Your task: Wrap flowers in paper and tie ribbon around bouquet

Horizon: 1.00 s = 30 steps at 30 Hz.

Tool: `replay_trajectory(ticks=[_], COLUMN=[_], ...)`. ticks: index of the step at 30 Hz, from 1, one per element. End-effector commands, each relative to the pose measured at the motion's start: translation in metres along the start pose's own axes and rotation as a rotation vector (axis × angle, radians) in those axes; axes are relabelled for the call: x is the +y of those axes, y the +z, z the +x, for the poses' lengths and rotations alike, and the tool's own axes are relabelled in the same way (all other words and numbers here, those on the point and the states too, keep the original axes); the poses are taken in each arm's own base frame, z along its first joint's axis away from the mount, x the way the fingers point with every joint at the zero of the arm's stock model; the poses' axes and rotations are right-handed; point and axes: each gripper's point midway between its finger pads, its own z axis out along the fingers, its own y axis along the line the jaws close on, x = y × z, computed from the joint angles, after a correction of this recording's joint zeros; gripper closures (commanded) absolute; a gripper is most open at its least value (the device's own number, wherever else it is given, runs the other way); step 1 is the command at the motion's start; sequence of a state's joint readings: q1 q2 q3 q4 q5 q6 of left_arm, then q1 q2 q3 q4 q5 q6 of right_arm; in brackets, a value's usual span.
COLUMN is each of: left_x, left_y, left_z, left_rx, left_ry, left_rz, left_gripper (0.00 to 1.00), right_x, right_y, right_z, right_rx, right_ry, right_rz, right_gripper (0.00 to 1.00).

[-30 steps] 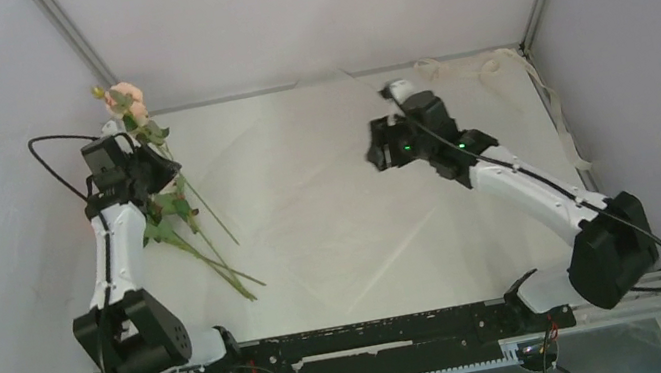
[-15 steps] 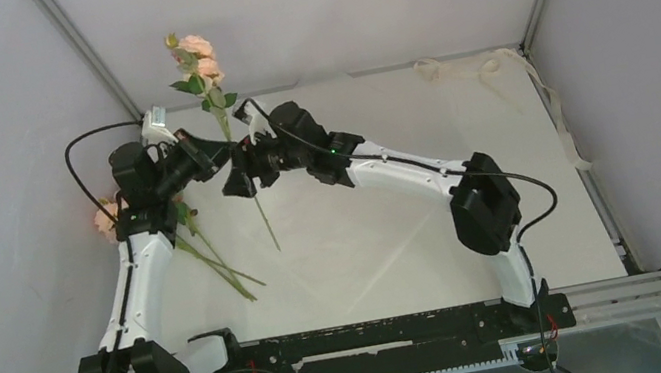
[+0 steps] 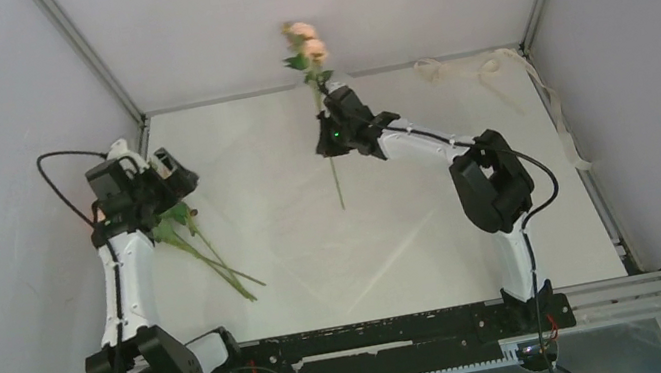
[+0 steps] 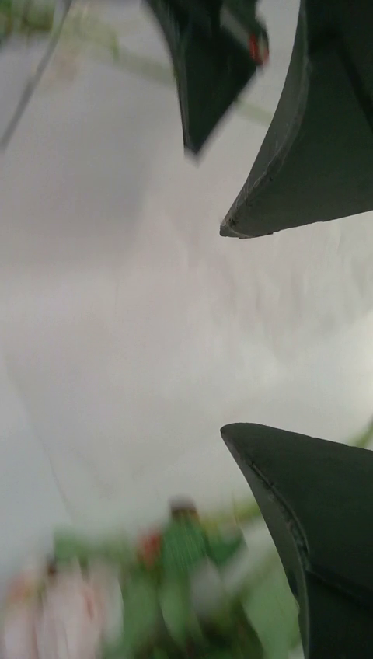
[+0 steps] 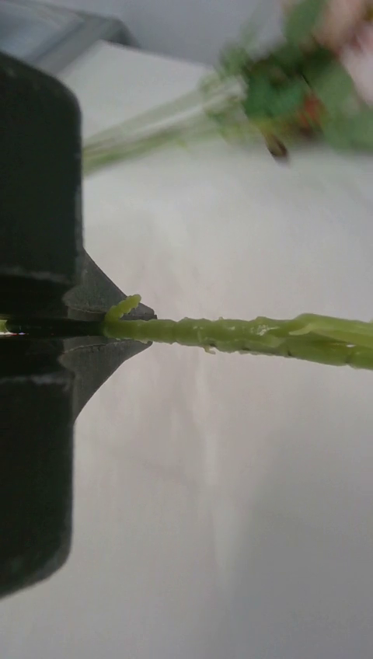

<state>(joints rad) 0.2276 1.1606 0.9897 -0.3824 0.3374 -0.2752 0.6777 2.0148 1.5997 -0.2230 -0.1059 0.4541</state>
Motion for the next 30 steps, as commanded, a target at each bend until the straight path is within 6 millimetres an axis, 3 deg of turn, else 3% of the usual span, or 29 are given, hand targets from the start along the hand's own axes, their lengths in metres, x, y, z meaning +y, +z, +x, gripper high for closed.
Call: replay_trajectory(ticks=[1, 4, 5, 9, 11, 14, 18, 24, 25, 27, 28, 30], left_x=[0.109, 0.153, 0.163, 0.188, 0.197, 0.205, 0.207, 0.211, 0.212, 0.211, 0.207, 0.198], left_y=[-0.021, -0.026, -0.026, -0.023, -0.018, -0.003, 0.018, 0.047, 0.050, 0.050, 0.048, 0.038], left_z=[0.003, 0.018, 0.025, 0.042, 0.047, 0.053, 0.052, 0.051, 0.054, 0.059, 0.061, 0.056], left_rx=[0.035, 0.074, 0.092, 0.129, 0.142, 0.178, 0.184, 0.194, 0.205, 0.228, 0.232, 0.207], left_ry=[0.042, 0.007, -0.011, -0.071, -0.084, -0.094, -0.124, -0.185, -0.192, -0.208, -0.216, -0.212], left_rz=[-0.379, -0.494, -0.515, -0.551, -0.555, -0.541, -0.485, -0.420, -0.416, -0.410, -0.395, -0.371], left_gripper=[0.00, 0.00, 0.00, 0.00, 0.01, 0.04, 0.21, 0.53, 0.63, 0.92, 0.99, 1.00], right_x=[-0.064, -0.079, -0.083, -0.089, -0.089, -0.080, -0.062, -0.059, -0.059, -0.059, -0.059, -0.058], right_y=[0.015, 0.024, 0.026, 0.026, 0.022, 0.009, -0.013, -0.033, -0.035, -0.041, -0.044, -0.050], right_z=[-0.010, -0.005, -0.004, 0.000, 0.000, -0.004, -0.004, 0.010, 0.011, 0.012, 0.011, 0.009], right_rx=[-0.026, 0.010, 0.016, 0.024, 0.027, 0.013, -0.018, 0.004, 0.004, -0.001, -0.005, -0.016], right_ry=[-0.009, -0.033, -0.035, -0.024, -0.009, -0.010, -0.052, -0.068, -0.063, -0.057, -0.057, -0.059], right_rz=[0.225, 0.293, 0.308, 0.330, 0.335, 0.332, 0.331, 0.352, 0.353, 0.355, 0.355, 0.357], right_gripper=[1.00, 1.00, 0.94, 0.45, 0.36, 0.34, 0.34, 0.34, 0.34, 0.34, 0.34, 0.34])
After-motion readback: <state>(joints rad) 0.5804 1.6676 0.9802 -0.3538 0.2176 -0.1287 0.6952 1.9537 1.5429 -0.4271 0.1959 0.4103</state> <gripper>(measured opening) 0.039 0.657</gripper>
